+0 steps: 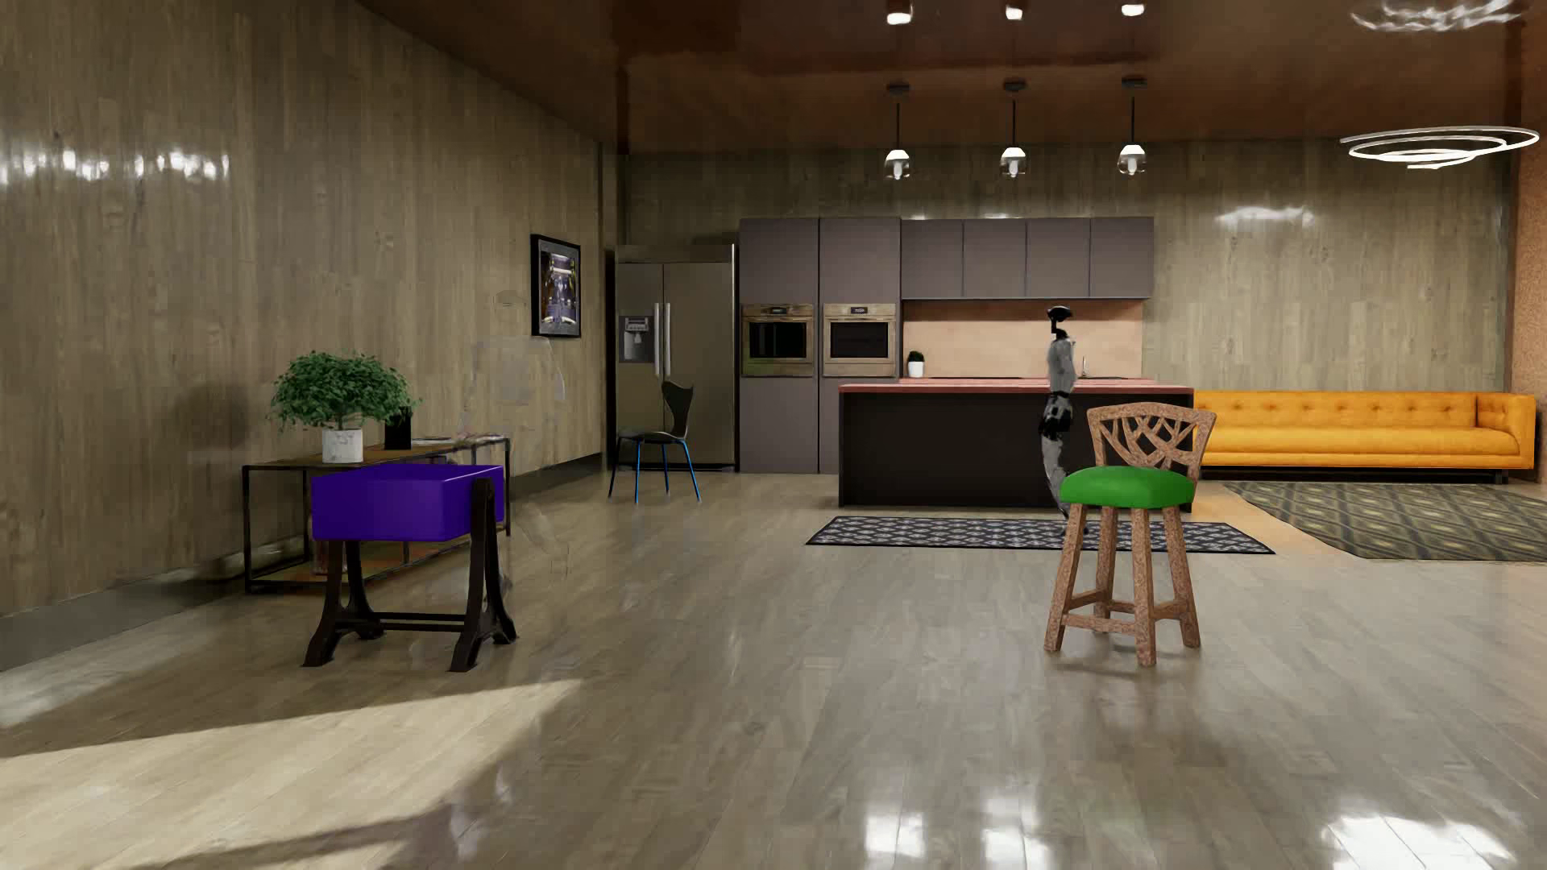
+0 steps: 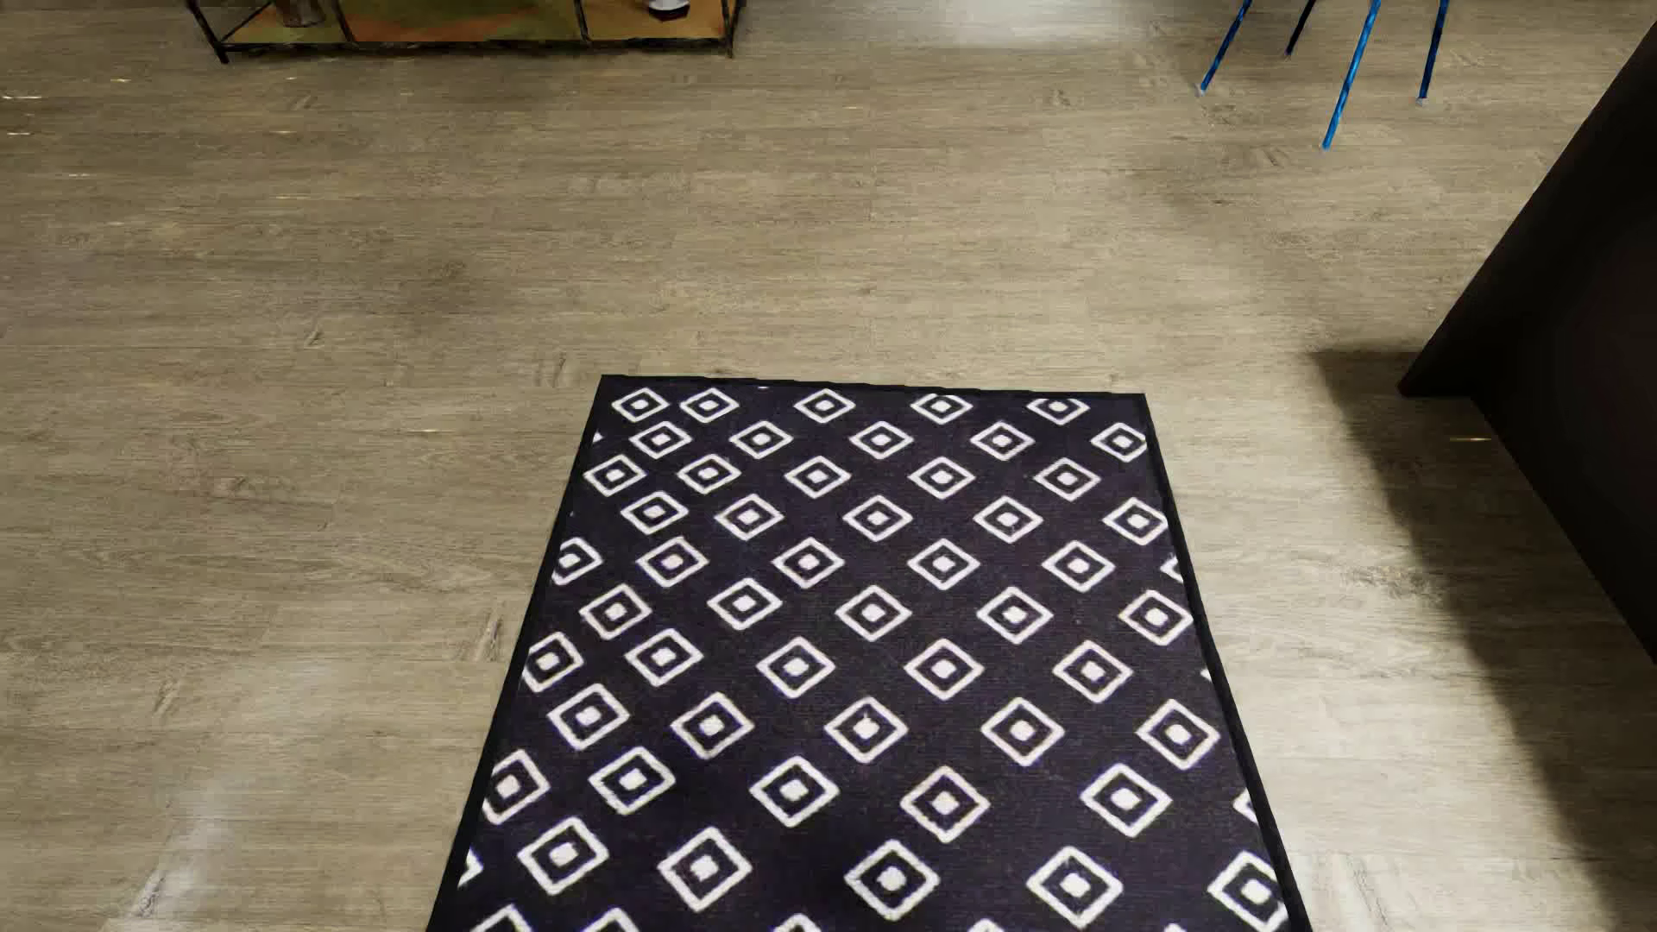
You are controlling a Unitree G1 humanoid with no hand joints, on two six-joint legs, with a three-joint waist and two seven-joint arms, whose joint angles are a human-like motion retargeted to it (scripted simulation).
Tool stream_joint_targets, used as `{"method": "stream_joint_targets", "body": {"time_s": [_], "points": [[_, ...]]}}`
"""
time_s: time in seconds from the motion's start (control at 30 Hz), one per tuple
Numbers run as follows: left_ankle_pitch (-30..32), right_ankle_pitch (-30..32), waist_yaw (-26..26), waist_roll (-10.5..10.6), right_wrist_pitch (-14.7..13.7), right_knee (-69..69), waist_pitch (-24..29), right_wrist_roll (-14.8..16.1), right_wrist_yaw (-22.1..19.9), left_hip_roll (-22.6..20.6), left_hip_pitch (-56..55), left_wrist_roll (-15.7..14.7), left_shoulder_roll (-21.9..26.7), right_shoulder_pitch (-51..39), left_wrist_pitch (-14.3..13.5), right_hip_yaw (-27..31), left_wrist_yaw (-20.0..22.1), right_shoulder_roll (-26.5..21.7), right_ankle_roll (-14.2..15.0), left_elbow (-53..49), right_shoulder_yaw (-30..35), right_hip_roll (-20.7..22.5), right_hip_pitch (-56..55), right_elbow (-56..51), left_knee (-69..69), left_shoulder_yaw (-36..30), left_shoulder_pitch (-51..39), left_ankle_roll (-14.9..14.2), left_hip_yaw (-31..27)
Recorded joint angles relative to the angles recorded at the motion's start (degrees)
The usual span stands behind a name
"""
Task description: Approach the dark purple endtable
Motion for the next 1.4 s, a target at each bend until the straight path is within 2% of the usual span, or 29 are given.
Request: {"method": "stream_joint_targets", "body": {"time_s": [0.03,0.07,0.1,0.17,0.23,0.3,0.47,0.53,0.6,0.63,0.7,0.73,0.77,0.8,0.83,0.87,0.97,1.0,1.07,1.1,1.13,1.17,1.2,1.23,1.27,1.3,1.33,1.37,1.4], "points": [[0.9,-1.4,1.5,-0.1,0.0,1.3,-0.2,0.0,0.0,-0.6,-1.4,0.0,-0.1,0.4,0.0,0.0,0.0,-0.1,0.0,0.1,-3.8,-0.2,-1.5,0.7,0.8,-0.3,-0.5,0.0,0.0],[0.5,-4.3,-1.8,-0.8,0.0,-3.7,-1.0,0.0,0.0,-1.4,-0.9,0.0,0.1,2.2,0.0,0.0,0.0,0.1,0.0,-0.5,-5.5,-0.3,0.7,0.5,1.5,-0.1,0.7,0.0,0.0],[1.2,-11.5,0.3,-0.2,0.0,15.2,-0.1,0.0,0.0,-1.0,-1.2,0.0,0.3,1.9,0.0,0.0,0.0,-0.3,0.0,-1.0,-4.2,0.1,-2.3,0.3,2.1,-0.3,0.0,0.0,0.0],[-2.4,-12.4,-0.7,-0.7,0.0,26.1,1.3,0.0,0.0,-1.9,0.8,0.0,0.7,3.2,0.0,0.0,0.0,-0.4,0.0,-3.5,-4.3,-0.7,-8.9,-0.2,2.1,1.0,0.0,0.0,0.0],[-4.8,-10.2,-2.1,-1.5,0.0,39.4,4.3,0.0,0.0,-1.8,5.0,0.0,2.2,3.8,0.0,0.0,0.0,0.8,0.0,-4.1,-4.8,-1.6,-15.4,1.2,2.5,-2.0,-2.2,0.0,0.0],[-8.1,-9.6,-7.9,0.0,0.0,39.5,3.2,0.0,0.0,-0.3,6.7,0.0,1.5,5.9,0.0,0.0,0.0,0.4,0.0,-3.4,-4.6,-1.8,-22.2,1.0,0.8,-1.0,-4.0,0.0,0.0],[-19.6,2.0,-12.8,0.3,0.0,23.9,4.2,0.0,0.0,1.3,19.2,0.0,2.0,8.4,0.0,0.0,0.0,0.0,0.0,-6.7,-5.1,-3.1,-33.4,5.2,-3.8,1.8,-7.7,0.0,0.0],[-20.3,1.5,-14.9,0.3,0.0,22.4,4.7,0.0,0.0,2.1,22.7,0.0,2.2,8.7,0.0,0.0,0.0,0.0,0.0,-6.1,-5.7,-3.5,-35.8,6.2,-3.7,1.8,-8.7,0.0,0.0],[-16.6,1.8,-17.7,1.2,0.0,30.1,4.5,0.0,0.0,4.1,24.9,0.0,2.0,9.0,0.0,0.0,0.0,-0.7,0.0,-4.2,-4.8,-3.3,-37.9,6.2,-2.3,-0.3,-8.1,0.0,0.0],[-11.4,0.3,-18.4,2.7,0.0,33.8,4.3,0.0,0.0,6.0,24.6,0.0,1.0,8.3,0.0,0.0,0.0,-0.8,0.0,-2.0,-3.3,-2.2,-38.2,7.3,0.3,-0.3,-7.1,0.0,0.0],[5.7,-4.6,-17.2,2.6,0.0,37.6,3.4,0.0,0.0,7.4,21.2,0.0,0.4,7.9,0.0,0.0,0.0,-0.5,0.0,-1.6,-5.4,-0.7,-33.9,7.2,13.5,0.1,-2.3,0.0,0.0],[12.9,-6.6,-14.0,2.6,0.0,37.2,4.1,0.0,0.0,7.6,16.7,0.0,0.8,7.2,0.0,0.0,0.0,-0.2,0.0,-1.1,-6.6,1.0,-30.7,7.0,23.8,-2.4,-1.6,0.0,0.0],[13.7,-9.0,-12.2,2.3,0.0,36.8,3.9,0.0,0.0,7.8,8.9,0.0,1.4,6.2,0.0,0.0,0.0,0.4,0.0,-2.0,-7.1,1.9,-28.5,5.3,37.1,-1.8,-0.1,0.0,0.0],[12.7,-10.2,-10.1,1.6,0.0,34.6,4.5,0.0,0.0,7.4,3.4,0.0,1.5,5.6,0.0,0.0,0.0,0.2,0.0,-0.1,-6.9,2.2,-23.1,3.6,46.3,-4.3,0.4,0.0,0.0],[12.5,-10.3,-5.4,0.4,0.0,31.5,5.2,0.0,0.0,5.8,-2.5,0.0,1.0,4.7,0.0,0.0,0.0,0.4,0.0,0.4,-8.0,2.2,-18.5,1.1,50.3,-1.4,1.8,0.0,0.0],[12.8,-10.7,-1.7,-0.5,0.0,28.1,5.1,0.0,0.0,5.0,-8.4,0.0,1.6,3.6,0.0,0.0,0.0,0.1,0.0,-0.7,-7.5,2.1,-13.9,-1.4,48.8,-0.1,3.6,0.0,0.0],[25.2,-12.8,7.0,-2.8,0.0,18.4,5.7,0.0,0.0,3.3,-17.3,0.0,2.9,2.1,0.0,0.0,0.0,-1.1,0.0,0.8,-10.5,0.2,1.9,-7.8,19.8,-2.9,6.2,0.0,0.0],[21.5,-15.0,9.1,-2.9,0.0,16.5,5.2,0.0,0.0,3.4,-19.3,0.0,3.2,0.9,0.0,0.0,0.0,-1.8,0.0,0.3,-10.6,0.0,5.5,-9.4,9.6,-2.6,7.4,0.0,0.0],[-4.6,-19.6,10.3,-3.1,0.0,15.1,4.0,0.0,0.0,3.3,-21.4,0.0,2.9,-1.7,0.0,0.0,0.0,-2.7,0.0,2.1,-11.1,0.1,11.9,-10.3,-1.2,-3.0,8.6,0.0,0.0],[-7.5,-20.5,12.0,-3.2,0.0,16.0,3.8,0.0,0.0,4.0,-22.8,0.0,2.9,-2.2,0.0,0.0,0.0,-2.4,0.0,2.5,-12.6,0.0,13.4,-9.7,-0.5,-4.2,8.8,0.0,0.0],[2.8,-19.2,13.1,-3.9,0.0,17.8,4.2,0.0,0.0,3.0,-23.8,0.0,2.7,-2.2,0.0,0.0,0.0,-2.1,0.0,3.1,-13.1,-0.8,15.3,-8.6,0.7,-5.0,9.1,0.0,0.0],[16.4,-14.4,13.7,-5.1,0.0,20.5,3.9,0.0,0.0,2.2,-26.3,0.0,2.7,-1.7,0.0,0.0,0.0,-1.2,0.0,3.2,-14.1,-1.9,15.8,-7.1,5.3,-5.1,9.4,0.0,0.0],[22.9,-5.7,14.2,-6.8,0.0,26.3,4.2,0.0,0.0,0.7,-26.4,0.0,2.5,-0.2,0.0,0.0,0.0,0.1,0.0,4.1,-14.7,-3.9,15.3,-5.2,10.3,-6.0,9.0,0.0,0.0],[22.8,5.9,12.8,-7.7,0.0,35.9,4.1,0.0,0.0,-1.1,-23.4,0.0,2.6,1.7,0.0,0.0,0.0,1.0,0.0,4.7,-13.6,-5.2,13.3,-3.1,12.4,-6.2,8.9,0.0,0.0],[21.7,13.2,11.0,-7.6,0.0,47.7,3.6,0.0,0.0,-2.9,-20.8,0.0,2.1,3.4,0.0,0.0,0.0,1.4,0.0,5.0,-12.8,-5.9,7.6,-2.2,13.9,-4.4,8.9,0.0,0.0],[18.8,8.8,9.1,-8.1,0.0,59.3,4.4,0.0,0.0,-4.2,-16.2,0.0,2.6,4.5,0.0,0.0,0.0,1.3,0.0,3.4,-10.1,-7.1,2.3,-1.4,13.3,-4.5,8.1,0.0,0.0],[14.6,-0.7,6.1,-7.6,0.0,65.8,5.0,0.0,0.0,-4.1,-10.5,0.0,2.7,5.6,0.0,0.0,0.0,1.2,0.0,2.5,-8.9,-7.5,-2.9,-1.2,11.5,-4.0,6.9,0.0,0.0],[10.7,-7.1,2.5,-5.8,0.0,67.8,5.2,0.0,0.0,-3.2,-5.0,0.0,2.9,6.5,0.0,0.0,0.0,0.8,0.0,1.3,-8.0,-6.7,-8.2,-0.2,9.2,-4.8,5.0,0.0,0.0],[6.5,-10.1,-1.3,-4.3,0.0,64.7,4.5,0.0,0.0,-2.4,-0.9,0.0,2.9,7.8,0.0,0.0,0.0,0.7,0.0,0.6,-9.1,-6.5,-13.3,0.9,7.1,-4.4,2.9,0.0,0.0]]}}
